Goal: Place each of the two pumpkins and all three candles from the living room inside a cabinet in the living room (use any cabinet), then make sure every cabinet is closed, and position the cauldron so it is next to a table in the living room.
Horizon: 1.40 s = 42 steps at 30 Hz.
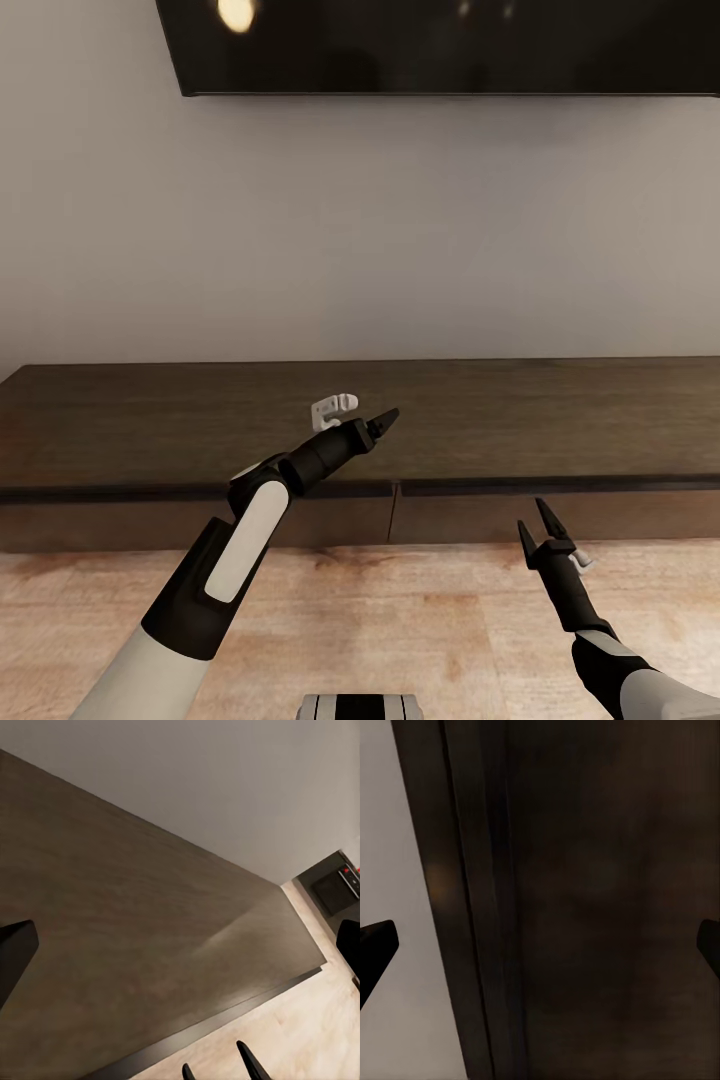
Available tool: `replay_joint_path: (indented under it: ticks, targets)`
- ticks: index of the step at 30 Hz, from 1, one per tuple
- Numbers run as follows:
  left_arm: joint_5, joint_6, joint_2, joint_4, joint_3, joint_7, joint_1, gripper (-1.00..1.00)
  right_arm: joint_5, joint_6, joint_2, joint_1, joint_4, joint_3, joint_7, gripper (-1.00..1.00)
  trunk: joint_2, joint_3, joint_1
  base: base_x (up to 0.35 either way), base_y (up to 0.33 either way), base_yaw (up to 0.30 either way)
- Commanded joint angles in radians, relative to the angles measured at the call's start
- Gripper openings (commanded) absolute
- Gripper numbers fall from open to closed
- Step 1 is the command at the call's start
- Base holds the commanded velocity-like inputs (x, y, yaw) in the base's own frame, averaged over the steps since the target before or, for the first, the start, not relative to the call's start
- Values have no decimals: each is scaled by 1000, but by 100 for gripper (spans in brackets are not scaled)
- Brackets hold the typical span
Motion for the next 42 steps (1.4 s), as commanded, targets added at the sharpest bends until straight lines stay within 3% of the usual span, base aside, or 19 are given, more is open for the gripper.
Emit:
replay_joint_path:
  ticks: [1,16,37,38,42]
  targets:
    - [5,5,0,-1,1,0,0,100,-10,10,0,-1,1,8,3,100,0,-1,0,0,0,0]
    - [5,5,0,0,1,0,0,100,-10,9,1,-1,1,8,2,100,0,-1,0,151,0,0]
    - [5,5,0,0,1,1,0,100,-11,7,1,-1,1,9,1,100,0,-1,0,8,0,0]
    - [5,5,0,0,1,1,0,100,-11,7,1,-1,1,9,1,-100,0,-1,0,0,0,0]
    - [5,5,0,0,1,1,0,100,-11,6,1,-1,1,9,1,-100,0,-1,0,0,0,0]
